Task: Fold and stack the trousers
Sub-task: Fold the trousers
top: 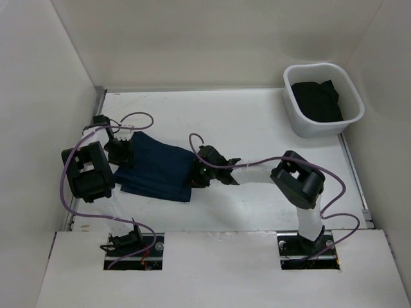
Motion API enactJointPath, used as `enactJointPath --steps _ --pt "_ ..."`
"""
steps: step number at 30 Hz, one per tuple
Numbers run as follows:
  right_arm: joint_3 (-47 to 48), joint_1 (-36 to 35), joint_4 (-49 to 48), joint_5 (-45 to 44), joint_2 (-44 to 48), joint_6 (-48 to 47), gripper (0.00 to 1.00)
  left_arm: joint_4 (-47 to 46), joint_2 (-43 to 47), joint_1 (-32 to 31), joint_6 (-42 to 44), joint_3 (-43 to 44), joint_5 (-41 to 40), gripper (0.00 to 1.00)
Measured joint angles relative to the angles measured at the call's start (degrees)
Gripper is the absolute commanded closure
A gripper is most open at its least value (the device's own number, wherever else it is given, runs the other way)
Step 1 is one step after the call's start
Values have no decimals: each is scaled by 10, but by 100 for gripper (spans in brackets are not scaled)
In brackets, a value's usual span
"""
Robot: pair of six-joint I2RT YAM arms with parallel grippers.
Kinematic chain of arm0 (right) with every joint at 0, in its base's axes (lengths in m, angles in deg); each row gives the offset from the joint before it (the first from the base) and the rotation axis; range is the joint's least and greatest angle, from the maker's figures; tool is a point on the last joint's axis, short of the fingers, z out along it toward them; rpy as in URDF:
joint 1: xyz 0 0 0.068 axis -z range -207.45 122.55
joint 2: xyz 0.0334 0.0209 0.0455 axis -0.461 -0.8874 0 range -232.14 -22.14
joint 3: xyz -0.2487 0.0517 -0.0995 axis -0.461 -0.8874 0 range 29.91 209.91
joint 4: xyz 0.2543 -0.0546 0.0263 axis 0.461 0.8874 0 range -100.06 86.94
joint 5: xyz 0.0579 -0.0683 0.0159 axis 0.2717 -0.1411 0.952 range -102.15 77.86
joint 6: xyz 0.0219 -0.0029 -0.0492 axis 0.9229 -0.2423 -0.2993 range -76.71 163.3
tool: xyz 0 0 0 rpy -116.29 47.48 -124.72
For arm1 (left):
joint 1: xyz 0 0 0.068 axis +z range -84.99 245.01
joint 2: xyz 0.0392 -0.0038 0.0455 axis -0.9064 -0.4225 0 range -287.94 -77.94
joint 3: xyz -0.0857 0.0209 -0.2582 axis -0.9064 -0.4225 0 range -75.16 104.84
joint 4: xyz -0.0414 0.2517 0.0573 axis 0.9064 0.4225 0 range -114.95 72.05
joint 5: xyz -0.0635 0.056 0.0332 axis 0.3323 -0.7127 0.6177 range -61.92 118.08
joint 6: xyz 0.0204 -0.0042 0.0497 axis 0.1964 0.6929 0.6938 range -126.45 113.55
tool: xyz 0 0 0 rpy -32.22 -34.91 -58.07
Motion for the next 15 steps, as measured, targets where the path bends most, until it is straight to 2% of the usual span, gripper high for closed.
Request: enactJointPath --steps 2,4,10,15 --pt "-19 12 -26 9 3 21 87 1 1 1 0 0 3 56" --pt "-47 27 -54 16 13 36 94 7 5 1 0 0 12 56" --pt "-147 112 -57 25 100 37 96 23 58 -3 -6 5 50 51" --pt "-186 215 -15 41 180 -19 90 37 95 -39 -21 54 81 51"
